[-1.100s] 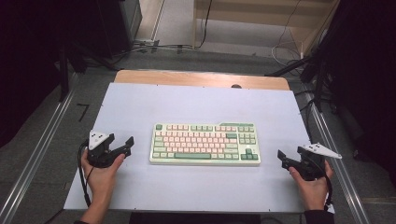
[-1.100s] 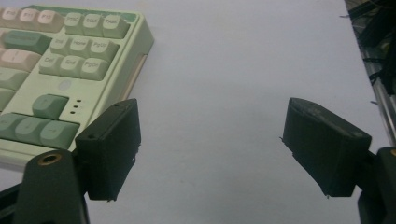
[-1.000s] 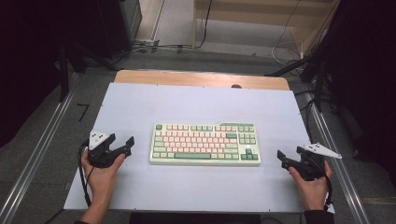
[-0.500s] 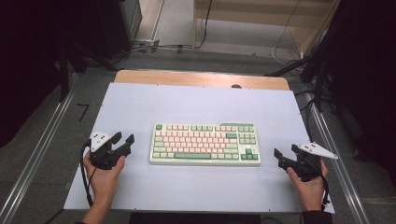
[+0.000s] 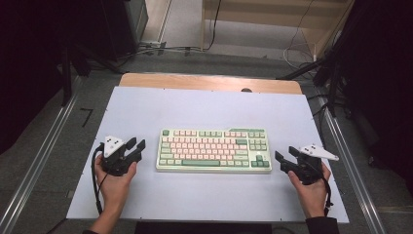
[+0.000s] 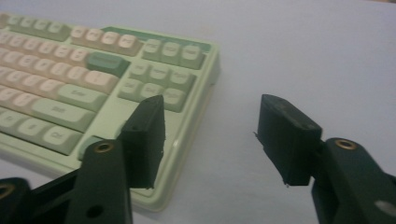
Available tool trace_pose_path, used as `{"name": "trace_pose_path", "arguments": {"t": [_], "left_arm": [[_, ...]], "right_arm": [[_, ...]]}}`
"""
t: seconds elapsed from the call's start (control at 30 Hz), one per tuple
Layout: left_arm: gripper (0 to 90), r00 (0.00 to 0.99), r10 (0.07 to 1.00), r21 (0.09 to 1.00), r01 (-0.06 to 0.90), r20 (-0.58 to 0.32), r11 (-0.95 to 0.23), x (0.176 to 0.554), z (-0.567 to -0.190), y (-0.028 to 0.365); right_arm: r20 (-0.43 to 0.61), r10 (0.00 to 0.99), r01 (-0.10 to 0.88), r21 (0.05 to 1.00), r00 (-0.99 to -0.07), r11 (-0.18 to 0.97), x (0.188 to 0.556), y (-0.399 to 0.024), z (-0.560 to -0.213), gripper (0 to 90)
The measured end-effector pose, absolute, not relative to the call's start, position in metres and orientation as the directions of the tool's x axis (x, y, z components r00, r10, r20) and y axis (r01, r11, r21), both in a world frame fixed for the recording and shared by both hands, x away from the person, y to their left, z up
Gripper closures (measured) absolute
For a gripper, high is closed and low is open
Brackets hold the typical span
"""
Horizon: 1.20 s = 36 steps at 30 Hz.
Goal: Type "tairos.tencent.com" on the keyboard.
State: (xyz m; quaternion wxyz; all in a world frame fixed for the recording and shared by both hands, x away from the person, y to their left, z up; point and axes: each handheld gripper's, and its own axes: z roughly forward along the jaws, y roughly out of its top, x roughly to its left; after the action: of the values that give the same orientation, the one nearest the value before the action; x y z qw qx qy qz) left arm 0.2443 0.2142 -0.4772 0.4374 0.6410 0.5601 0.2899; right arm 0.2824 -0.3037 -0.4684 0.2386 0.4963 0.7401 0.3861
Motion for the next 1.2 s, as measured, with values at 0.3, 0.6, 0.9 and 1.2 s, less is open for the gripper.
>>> {"name": "trace_pose_path", "arguments": {"t": [0.3, 0.6, 0.9, 1.2], "left_arm": [[90.0, 0.287, 0.954, 0.895, 0.444, -0.085, -0.053, 0.247, -0.471, 0.203], [90.0, 0.322, 0.943, 0.891, 0.448, -0.082, -0.076, 0.257, -0.471, 0.196], [90.0, 0.354, 0.93, 0.877, 0.472, -0.098, -0.087, 0.266, -0.475, 0.187], [90.0, 0.4, 0.912, 0.883, 0.455, -0.091, -0.111, 0.273, -0.476, 0.175]], "right_arm": [[0.052, 0.874, 0.537, 0.806, -0.484, 0.25, 0.288, -0.281, -0.463, 79.3], [0.121, 0.795, 0.522, 0.811, -0.594, 0.266, 0.3, -0.264, -0.464, 87.6], [0.076, 0.757, 0.472, 0.821, -0.649, 0.322, 0.304, -0.233, -0.465, 87.9], [0.069, 0.723, 0.457, 0.815, -0.687, 0.356, 0.313, -0.212, -0.47, 87.9]]}}
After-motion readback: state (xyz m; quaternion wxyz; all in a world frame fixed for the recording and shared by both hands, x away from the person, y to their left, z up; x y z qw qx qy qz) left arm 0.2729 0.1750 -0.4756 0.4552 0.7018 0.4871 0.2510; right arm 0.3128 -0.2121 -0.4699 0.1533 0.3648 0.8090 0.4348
